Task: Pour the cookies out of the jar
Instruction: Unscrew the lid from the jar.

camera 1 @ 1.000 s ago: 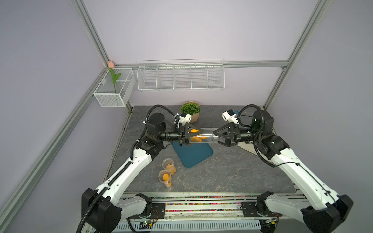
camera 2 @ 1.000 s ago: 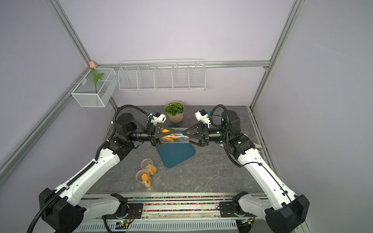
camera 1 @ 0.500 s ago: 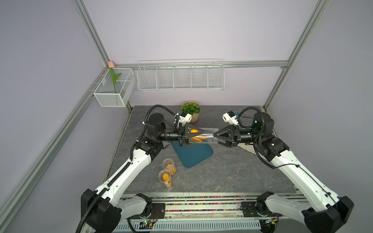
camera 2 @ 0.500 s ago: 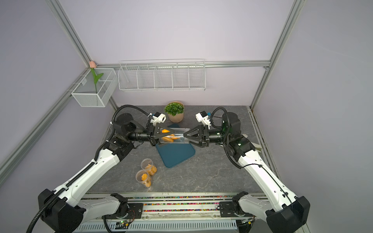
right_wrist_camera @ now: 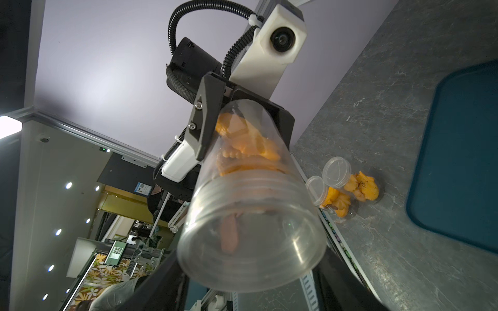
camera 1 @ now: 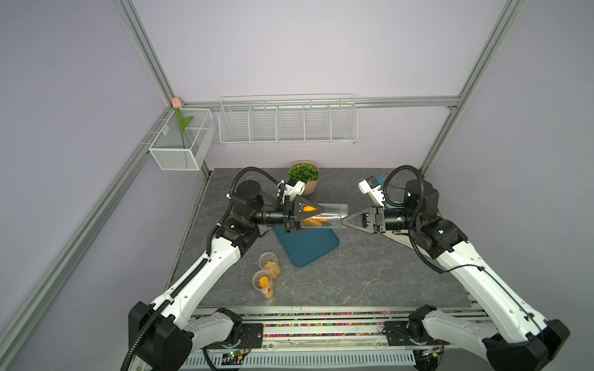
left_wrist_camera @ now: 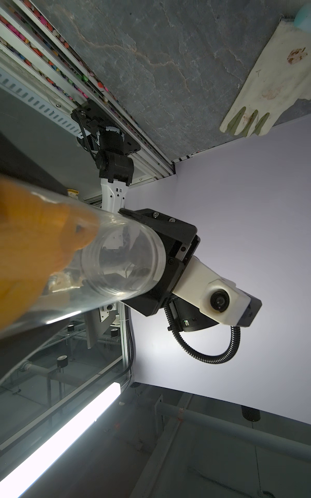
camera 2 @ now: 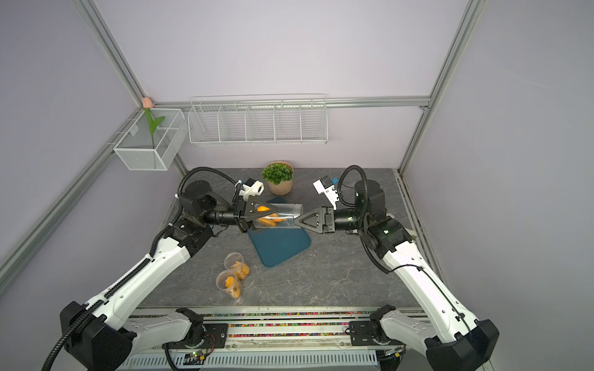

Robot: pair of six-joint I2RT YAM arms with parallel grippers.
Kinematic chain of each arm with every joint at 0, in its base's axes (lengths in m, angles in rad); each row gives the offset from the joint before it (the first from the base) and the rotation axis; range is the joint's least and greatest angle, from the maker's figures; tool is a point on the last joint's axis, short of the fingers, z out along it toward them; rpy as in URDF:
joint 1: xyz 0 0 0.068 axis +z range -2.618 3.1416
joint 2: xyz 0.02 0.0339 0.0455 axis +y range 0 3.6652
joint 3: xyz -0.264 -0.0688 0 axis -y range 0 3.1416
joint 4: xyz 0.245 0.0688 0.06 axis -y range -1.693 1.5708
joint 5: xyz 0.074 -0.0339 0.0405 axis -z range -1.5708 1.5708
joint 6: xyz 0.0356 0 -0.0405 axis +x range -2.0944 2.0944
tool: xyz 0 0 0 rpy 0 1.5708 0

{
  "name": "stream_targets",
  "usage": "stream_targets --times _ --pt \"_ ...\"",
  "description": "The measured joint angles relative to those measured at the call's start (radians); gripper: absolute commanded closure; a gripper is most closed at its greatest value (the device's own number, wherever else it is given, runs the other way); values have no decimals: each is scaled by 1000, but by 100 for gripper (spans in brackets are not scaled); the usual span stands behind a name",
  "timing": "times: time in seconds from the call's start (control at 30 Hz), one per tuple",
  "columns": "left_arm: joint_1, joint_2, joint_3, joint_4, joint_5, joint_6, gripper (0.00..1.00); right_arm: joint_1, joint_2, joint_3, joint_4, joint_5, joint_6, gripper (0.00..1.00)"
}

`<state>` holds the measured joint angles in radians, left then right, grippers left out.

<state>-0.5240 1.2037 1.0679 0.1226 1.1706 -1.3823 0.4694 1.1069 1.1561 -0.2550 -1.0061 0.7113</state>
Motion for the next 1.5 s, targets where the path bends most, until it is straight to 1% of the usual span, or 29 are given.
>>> stream_targets --times 0.13,0.27,0.3,0.37,0.43,0.63,0.8,0.93,1.03,1.27,1.4,1.5 --pt "1 0 0 6 -3 0 39 -1 10 4 7 7 -77 31" --pt "11 1 0 15 -16 -2 40 -3 50 35 11 -2 -102 30" --pt "15 1 0 19 -20 -5 39 -5 60 41 16 -5 -101 26" --pt "14 4 0 18 -21 -9 39 -5 89 47 60 -17 -76 17" --pt "7 11 0 18 -20 -12 39 -3 118 54 98 -27 -44 15" --pt "6 18 0 14 -20 -16 40 -7 153 63 151 -50 4 17" --pt "6 18 0 14 -18 -16 40 -31 142 61 173 -66 39 17" --pt "6 18 0 14 -18 -16 40 -53 102 42 174 -72 64 17" --pt "6 17 0 14 -13 -16 40 -53 86 36 167 -73 76 16" --pt "6 17 0 14 -11 -16 40 -28 99 38 130 -80 83 16" --pt "6 17 0 14 -10 -16 40 -22 110 41 64 -92 69 19" --pt "6 17 0 13 -10 -16 40 -22 110 41 34 -98 62 25"
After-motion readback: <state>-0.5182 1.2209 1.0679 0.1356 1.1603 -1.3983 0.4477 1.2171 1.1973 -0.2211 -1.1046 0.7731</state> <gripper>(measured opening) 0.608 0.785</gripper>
